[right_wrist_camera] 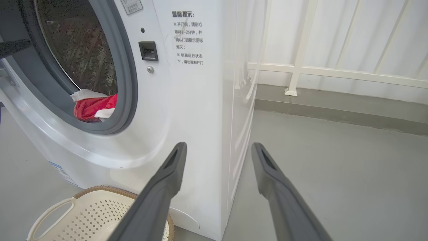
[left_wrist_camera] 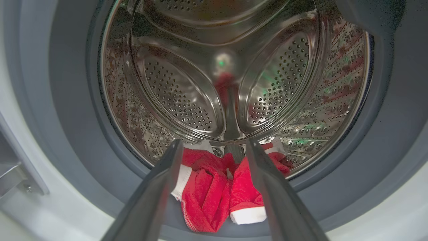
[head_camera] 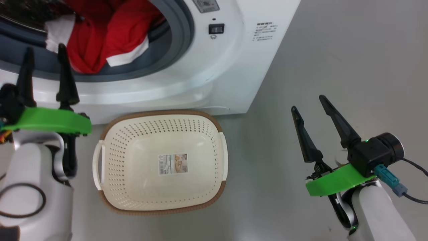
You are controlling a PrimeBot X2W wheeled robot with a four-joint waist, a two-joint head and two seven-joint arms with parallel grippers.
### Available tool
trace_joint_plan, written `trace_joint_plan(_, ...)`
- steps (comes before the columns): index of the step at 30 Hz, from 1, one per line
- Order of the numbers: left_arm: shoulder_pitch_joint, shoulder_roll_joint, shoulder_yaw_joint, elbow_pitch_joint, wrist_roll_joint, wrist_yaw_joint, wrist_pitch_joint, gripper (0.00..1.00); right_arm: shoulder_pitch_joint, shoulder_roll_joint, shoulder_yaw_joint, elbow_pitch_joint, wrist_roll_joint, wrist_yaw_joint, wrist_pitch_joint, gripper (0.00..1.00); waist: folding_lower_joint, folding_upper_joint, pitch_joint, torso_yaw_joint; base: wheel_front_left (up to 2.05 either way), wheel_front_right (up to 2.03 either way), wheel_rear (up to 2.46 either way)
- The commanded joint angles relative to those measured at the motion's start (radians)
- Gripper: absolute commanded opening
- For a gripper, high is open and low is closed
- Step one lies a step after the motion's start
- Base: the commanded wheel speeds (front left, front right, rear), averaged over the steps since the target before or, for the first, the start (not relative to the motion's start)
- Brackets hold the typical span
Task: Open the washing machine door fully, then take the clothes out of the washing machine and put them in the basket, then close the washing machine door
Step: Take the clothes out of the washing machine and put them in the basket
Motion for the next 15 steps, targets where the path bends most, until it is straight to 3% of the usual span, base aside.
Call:
trace_joint_plan(1, -0.026, 0.039, 0.034, -0.013, 0.017, -0.01, -0.008, 1.0, -0.017, 0.002, 0.021, -0.027, 0.008, 0.006, -0.006, 1.0, 0.0, -0.0001, 0.034, -0.018, 0.0, 0.0, 0.0)
trace_joint_plan(8, -0.151, 0.055, 0.045, 0.08, 0.054, -0.037, -0.008, 1.0, -0.046, 0.002, 0.022, -0.038, 0.016, 0.006, -0.006, 1.0, 0.0, -0.0001, 0.095, -0.043, 0.0, 0.0, 0.0)
trace_joint_plan(15, -0.269, 0.083, 0.012, 0.253, 0.108, -0.012, 0.004, 1.0, -0.062, 0.002, 0.034, -0.026, 0.023, 0.006, -0.006, 1.0, 0.0, -0.0001, 0.137, -0.059, 0.0, 0.0, 0.0)
